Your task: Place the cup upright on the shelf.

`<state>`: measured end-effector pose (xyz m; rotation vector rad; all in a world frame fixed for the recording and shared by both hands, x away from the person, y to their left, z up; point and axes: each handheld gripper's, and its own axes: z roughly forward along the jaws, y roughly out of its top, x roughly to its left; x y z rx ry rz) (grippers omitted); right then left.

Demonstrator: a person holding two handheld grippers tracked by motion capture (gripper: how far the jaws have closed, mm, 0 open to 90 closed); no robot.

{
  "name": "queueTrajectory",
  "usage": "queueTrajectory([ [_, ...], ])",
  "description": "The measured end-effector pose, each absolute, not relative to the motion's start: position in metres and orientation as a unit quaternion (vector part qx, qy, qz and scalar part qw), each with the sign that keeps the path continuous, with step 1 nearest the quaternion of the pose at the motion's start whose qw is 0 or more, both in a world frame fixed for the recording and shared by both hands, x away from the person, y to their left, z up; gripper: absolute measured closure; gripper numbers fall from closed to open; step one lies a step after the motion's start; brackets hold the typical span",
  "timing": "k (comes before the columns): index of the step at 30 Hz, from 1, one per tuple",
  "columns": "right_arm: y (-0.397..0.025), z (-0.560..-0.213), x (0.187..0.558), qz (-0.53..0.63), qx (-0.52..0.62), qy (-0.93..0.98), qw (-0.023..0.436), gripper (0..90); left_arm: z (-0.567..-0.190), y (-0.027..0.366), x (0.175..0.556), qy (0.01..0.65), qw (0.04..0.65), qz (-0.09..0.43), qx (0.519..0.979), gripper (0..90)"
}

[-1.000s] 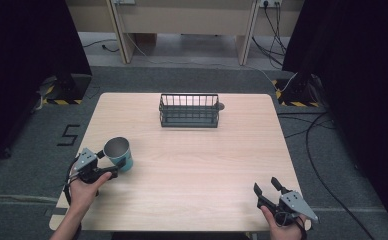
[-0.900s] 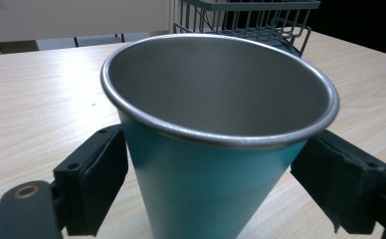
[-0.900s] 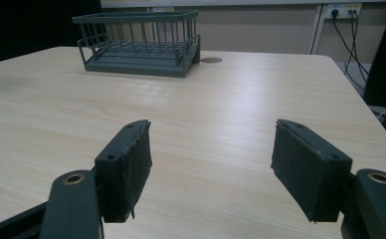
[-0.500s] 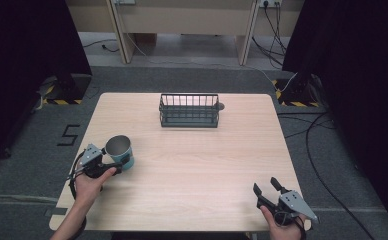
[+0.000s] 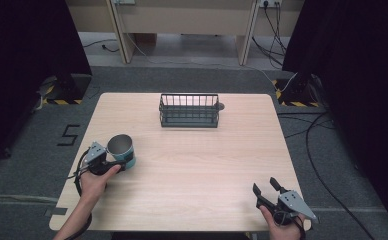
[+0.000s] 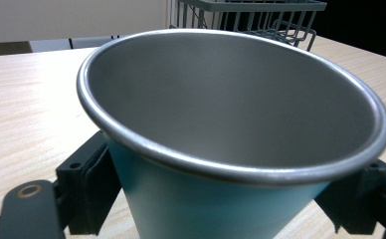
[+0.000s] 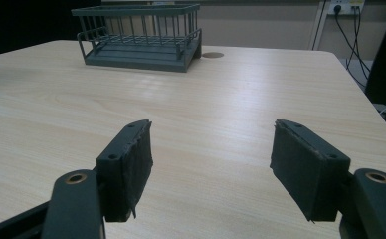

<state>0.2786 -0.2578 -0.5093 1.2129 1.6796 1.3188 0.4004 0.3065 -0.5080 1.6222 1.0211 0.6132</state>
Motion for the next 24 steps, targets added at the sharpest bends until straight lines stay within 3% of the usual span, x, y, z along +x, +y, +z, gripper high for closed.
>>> queueTrajectory([
  [24,-0.259,-0.509,0.278,0.505,0.468,0.642,0.338,33.2,-0.473,0.293,0.398,0.396,0.56,0.278,0.673,15.5],
])
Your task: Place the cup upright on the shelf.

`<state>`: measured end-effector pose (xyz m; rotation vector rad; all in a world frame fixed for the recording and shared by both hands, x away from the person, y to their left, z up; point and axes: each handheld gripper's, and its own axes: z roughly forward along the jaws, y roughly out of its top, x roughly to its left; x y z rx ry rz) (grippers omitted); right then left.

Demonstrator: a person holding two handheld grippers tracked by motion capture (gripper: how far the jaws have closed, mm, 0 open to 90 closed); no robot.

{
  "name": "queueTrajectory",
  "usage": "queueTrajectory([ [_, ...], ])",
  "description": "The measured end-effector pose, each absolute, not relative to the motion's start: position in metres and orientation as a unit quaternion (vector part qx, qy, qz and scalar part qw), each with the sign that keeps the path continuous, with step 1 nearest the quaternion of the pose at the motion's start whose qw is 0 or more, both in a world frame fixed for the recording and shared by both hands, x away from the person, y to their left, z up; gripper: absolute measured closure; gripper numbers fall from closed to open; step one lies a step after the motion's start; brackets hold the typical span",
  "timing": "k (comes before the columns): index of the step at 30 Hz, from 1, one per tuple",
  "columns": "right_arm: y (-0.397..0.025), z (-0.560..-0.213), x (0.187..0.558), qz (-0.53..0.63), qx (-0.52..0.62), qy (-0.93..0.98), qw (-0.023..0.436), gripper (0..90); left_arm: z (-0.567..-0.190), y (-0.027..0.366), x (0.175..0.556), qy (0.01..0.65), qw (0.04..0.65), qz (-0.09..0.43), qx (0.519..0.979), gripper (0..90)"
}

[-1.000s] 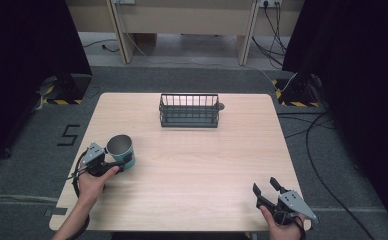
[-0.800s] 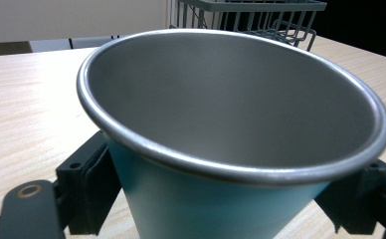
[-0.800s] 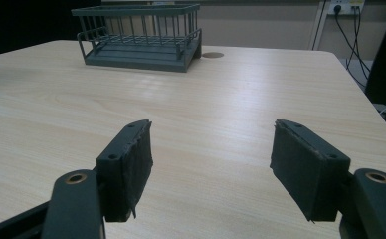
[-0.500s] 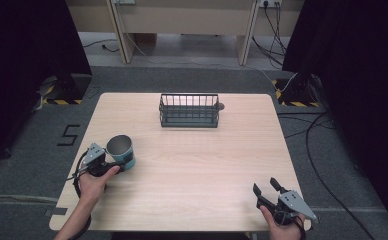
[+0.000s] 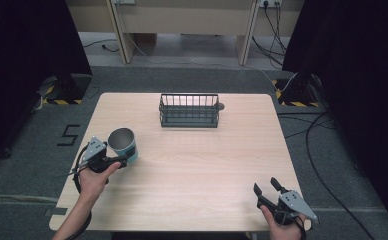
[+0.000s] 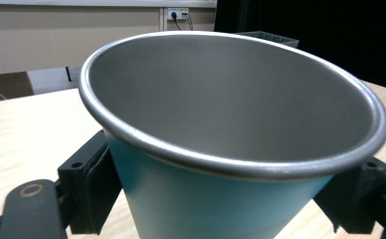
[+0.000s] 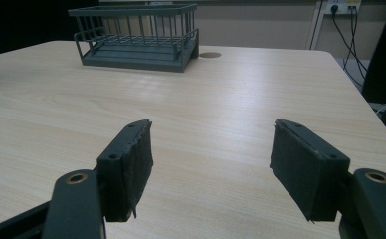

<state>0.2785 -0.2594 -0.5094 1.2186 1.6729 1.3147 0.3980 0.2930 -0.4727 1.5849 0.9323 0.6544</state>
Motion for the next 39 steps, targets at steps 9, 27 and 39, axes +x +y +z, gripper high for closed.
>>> queueTrajectory([
  [9,-0.259,-0.509,0.278,0.507,0.466,0.642,0.338,33.6,-0.461,0.282,0.407,0.386,0.568,0.272,0.674,15.5],
  [27,-0.258,-0.509,0.278,0.507,0.465,0.642,0.339,33.7,-0.447,0.263,0.417,0.375,0.574,0.266,0.678,15.5],
  [39,-0.259,-0.509,0.276,0.507,0.466,0.642,0.337,33.8,-0.436,0.252,0.426,0.365,0.579,0.267,0.678,15.5],
])
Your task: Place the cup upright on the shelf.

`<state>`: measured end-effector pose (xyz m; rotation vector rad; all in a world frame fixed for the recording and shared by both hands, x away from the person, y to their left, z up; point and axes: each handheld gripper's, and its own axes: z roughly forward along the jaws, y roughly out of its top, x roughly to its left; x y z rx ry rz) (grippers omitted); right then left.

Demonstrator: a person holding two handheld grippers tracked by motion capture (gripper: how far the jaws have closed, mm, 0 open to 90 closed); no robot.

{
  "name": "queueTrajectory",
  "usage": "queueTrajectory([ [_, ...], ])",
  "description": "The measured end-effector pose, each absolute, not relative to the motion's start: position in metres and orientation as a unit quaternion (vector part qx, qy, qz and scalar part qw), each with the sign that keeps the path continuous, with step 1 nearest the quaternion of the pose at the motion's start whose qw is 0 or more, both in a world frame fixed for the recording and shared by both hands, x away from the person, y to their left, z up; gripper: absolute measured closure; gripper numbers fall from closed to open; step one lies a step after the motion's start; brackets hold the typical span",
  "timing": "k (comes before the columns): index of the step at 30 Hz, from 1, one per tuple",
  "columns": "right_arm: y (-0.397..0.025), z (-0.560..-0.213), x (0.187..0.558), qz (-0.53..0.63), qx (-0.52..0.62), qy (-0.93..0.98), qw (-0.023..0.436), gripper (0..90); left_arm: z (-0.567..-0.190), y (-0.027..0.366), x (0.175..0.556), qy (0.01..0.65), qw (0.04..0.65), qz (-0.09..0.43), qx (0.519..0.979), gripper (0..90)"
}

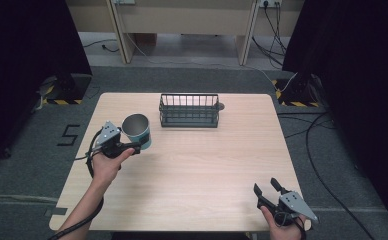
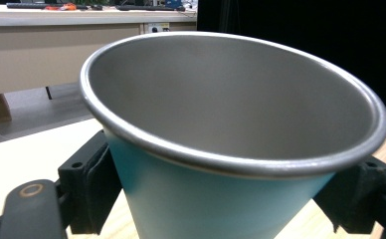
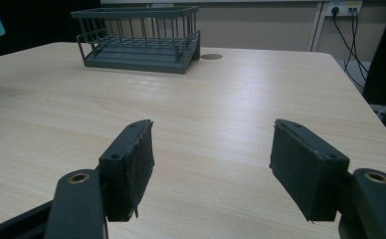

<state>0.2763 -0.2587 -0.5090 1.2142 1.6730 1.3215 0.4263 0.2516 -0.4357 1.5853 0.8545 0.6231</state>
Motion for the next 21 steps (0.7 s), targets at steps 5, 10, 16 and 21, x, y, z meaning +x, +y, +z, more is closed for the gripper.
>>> queueTrajectory([
  [5,-0.258,-0.509,0.276,0.507,0.463,0.643,0.339,33.8,-0.432,0.247,0.43,0.36,0.579,0.266,0.681,15.6],
  [10,-0.258,-0.509,0.276,0.508,0.465,0.643,0.335,34.0,-0.428,0.241,0.433,0.356,0.579,0.265,0.684,15.6],
  [16,-0.258,-0.509,0.276,0.509,0.466,0.642,0.334,34.0,-0.426,0.235,0.437,0.352,0.58,0.263,0.686,15.6],
  [21,-0.257,-0.509,0.276,0.51,0.465,0.641,0.334,34.1,-0.424,0.231,0.44,0.35,0.58,0.261,0.687,15.6],
])
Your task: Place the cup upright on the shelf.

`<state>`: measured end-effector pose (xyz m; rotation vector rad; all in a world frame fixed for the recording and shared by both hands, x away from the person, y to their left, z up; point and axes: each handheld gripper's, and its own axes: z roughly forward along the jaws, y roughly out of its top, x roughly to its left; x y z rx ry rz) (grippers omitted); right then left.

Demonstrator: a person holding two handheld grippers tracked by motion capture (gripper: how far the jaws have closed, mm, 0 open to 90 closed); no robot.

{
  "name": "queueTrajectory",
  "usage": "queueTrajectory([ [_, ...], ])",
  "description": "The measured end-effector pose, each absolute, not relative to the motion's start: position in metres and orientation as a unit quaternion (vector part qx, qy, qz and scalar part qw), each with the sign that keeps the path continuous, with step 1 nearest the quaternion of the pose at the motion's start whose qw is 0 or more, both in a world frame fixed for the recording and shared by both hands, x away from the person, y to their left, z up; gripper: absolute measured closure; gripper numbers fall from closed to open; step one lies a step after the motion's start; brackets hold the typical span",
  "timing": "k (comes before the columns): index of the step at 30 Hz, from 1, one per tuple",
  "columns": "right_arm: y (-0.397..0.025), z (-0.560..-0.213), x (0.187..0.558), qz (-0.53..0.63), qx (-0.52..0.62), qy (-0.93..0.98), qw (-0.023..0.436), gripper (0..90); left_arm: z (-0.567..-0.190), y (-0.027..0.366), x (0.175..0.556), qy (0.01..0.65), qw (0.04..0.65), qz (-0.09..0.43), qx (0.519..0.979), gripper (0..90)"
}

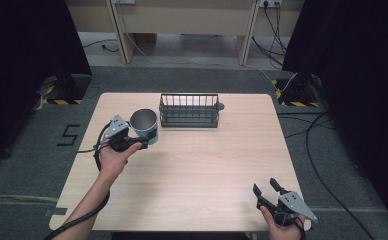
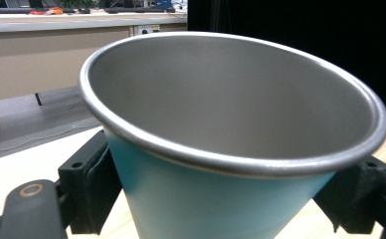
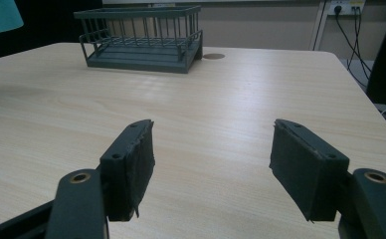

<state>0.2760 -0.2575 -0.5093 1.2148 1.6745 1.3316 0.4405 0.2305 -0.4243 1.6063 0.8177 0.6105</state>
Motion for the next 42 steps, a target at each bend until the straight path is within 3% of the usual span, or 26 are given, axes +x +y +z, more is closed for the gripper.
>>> queueTrajectory([
  [42,-0.257,-0.51,0.277,0.512,0.465,0.643,0.328,34.2,-0.397,0.191,0.479,0.329,0.585,0.257,0.695,15.6],
])
